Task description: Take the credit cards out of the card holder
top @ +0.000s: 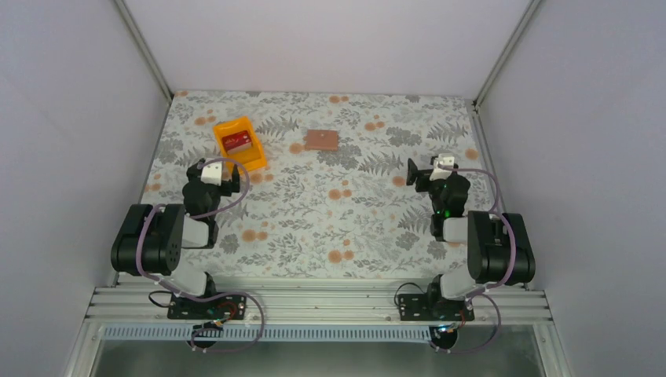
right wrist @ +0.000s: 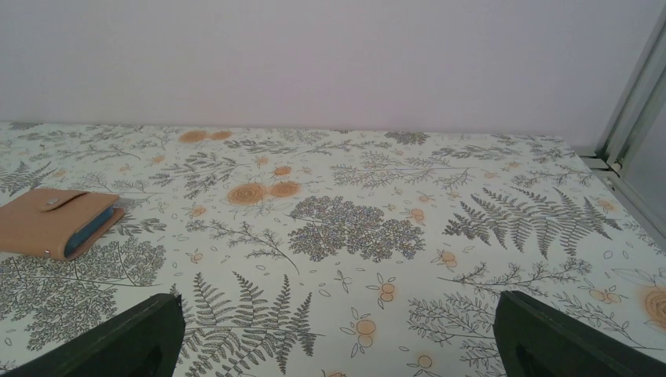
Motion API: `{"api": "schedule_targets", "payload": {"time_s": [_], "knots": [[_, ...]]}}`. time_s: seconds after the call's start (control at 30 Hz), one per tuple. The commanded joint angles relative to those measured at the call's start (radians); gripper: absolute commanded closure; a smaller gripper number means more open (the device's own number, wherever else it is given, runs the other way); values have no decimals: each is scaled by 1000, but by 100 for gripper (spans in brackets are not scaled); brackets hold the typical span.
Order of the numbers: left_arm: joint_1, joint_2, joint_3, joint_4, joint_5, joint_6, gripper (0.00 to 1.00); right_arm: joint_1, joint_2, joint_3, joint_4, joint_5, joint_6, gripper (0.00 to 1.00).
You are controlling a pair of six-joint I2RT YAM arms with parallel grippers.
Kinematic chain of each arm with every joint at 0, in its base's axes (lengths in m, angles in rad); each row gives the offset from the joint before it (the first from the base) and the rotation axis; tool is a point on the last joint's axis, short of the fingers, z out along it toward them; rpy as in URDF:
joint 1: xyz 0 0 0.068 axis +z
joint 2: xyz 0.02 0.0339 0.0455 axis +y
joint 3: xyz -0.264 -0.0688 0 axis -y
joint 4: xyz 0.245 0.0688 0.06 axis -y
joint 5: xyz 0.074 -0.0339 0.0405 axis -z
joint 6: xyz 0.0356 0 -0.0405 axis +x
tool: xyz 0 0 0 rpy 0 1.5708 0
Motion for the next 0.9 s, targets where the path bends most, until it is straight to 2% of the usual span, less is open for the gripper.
{"api": "schedule_targets", "payload": {"time_s": [0.0,0.13,0.33,0.43,0.47,0.57,0.73,0.87], "knots": [[1,-3,11,54,20,-1,0,5,-15,38,-38,1,-15,0],[1,-4,10,55,21,-1,0,-10,-60,217,-335,-49,-6,0],[1,-7,8,53,20,-4,0,-16,-125,329,-419,-197,100,0],[3,-16,18,37,18,-6,0,-7,-64,531,-660,-370,96,0],[8,-35,40,-31,11,-18,0,3,-35,601,-747,-394,94,0],[63,-87,96,-164,70,-65,0,52,24,724,-924,-376,87,0],[187,-178,114,-238,229,-151,0,194,97,858,-1038,-230,101,0],[227,-192,245,-454,223,-82,0,314,275,1090,-1219,-91,81,0]]}}
